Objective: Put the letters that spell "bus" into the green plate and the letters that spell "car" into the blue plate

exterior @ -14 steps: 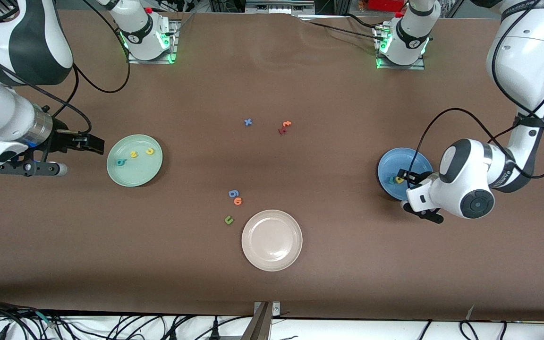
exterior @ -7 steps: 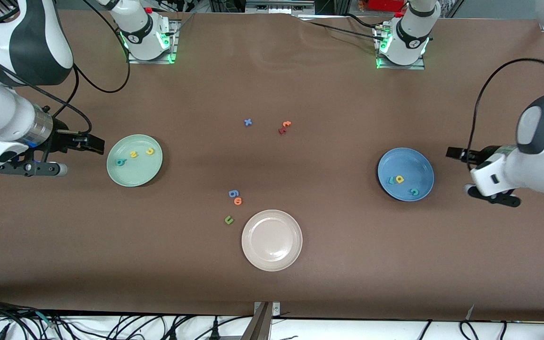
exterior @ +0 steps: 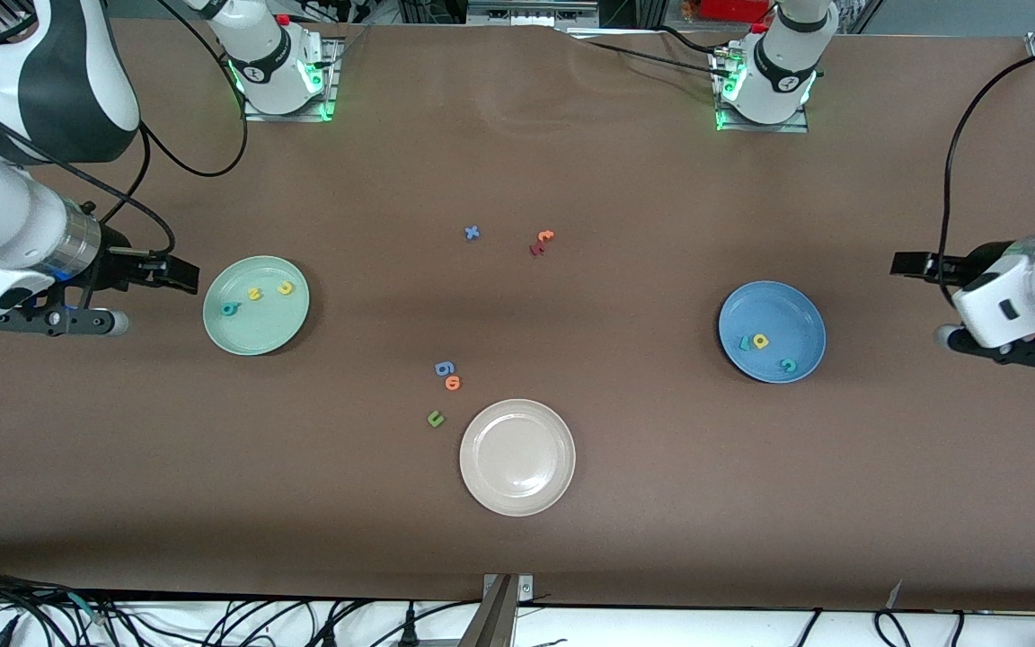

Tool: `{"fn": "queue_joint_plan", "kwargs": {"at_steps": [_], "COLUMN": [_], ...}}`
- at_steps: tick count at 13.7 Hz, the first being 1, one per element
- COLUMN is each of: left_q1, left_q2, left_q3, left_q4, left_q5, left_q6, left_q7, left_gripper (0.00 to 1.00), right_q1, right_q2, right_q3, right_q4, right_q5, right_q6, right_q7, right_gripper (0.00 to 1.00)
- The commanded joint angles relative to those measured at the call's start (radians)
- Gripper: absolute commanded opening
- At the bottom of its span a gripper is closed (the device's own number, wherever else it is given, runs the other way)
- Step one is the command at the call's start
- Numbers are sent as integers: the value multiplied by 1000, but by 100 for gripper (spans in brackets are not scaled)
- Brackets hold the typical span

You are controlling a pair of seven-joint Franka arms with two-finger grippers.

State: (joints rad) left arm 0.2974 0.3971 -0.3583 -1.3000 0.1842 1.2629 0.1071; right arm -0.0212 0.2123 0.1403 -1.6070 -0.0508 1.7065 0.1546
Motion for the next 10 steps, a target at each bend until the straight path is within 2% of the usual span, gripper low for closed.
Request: {"fn": "queue_joint_plan", "kwargs": {"at_steps": [1,3,6,10], "left_q1": [-113,-159,-247,-259], "left_q2": [-121,-208,-312,-385], "left_q3": [146,214,311,314], "left_q4": [-93,-181,-291,-326], "left_q5": [-66,-110,-115,-124], "left_q6": [44,122,217,251], "left_q7": [-59,-58,-63,-56], "left_gripper": [100,100,100,100], "right_q1": [0,0,-2,-2], "right_q2": [-22,-22,-22,-22], "right_q3": [-1,-1,-1,-1], "right_q4": [-24,-24,-24,-24], "right_q5": [-14,-14,-14,-14], "right_q6": [12,12,12,12], "right_q7": [-3,-3,-3,-3], "right_gripper": [99,99,99,99]}}
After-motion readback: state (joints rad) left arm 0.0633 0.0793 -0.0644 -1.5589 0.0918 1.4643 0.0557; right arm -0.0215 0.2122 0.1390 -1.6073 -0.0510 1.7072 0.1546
